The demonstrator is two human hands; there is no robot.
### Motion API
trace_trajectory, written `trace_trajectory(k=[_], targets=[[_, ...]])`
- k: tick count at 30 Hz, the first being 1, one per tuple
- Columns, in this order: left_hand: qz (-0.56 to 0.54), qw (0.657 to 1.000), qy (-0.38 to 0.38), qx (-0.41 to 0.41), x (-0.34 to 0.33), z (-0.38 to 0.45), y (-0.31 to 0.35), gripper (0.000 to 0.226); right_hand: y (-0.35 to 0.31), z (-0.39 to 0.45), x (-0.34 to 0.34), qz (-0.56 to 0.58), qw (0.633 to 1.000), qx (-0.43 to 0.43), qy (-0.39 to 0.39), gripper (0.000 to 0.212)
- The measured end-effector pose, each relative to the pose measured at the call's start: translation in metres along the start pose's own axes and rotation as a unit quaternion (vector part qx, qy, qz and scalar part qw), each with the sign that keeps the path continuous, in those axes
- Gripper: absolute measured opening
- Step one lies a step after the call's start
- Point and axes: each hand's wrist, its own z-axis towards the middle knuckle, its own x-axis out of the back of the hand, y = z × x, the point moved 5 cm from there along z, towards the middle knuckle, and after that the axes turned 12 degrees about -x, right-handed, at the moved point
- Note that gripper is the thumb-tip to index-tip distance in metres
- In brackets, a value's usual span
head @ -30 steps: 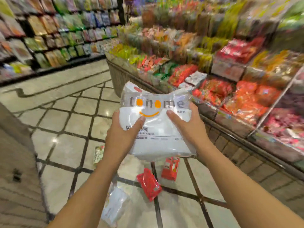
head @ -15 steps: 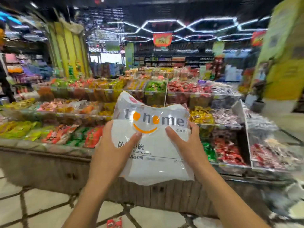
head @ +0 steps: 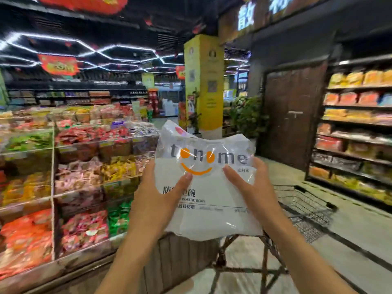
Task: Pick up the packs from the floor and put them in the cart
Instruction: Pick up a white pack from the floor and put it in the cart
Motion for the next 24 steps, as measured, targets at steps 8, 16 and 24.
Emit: trace_trajectory(k=[8, 16, 24], targets=[[-0.073, 0.994, -0.082, -0.007, -0.237, 0.034, 0.035, 0.061, 0.05, 0.102, 0.192, -0.022, 0.994, -0.038, 0.101, 0.106], [-0.108, 0.982, -0.154, 0.004, -0.435, 0.064, 0.034, 0.05, 0.105, 0.202, 0.323, -0.052, 0.979, -0.08, 0.183, 0.091], [-0.15, 0.968, -0.197, 0.049, -0.614, 0.115, -0.025, 0.069, 0.169, 0.35, 0.397, -0.084, 0.964, -0.107, 0.228, 0.074]])
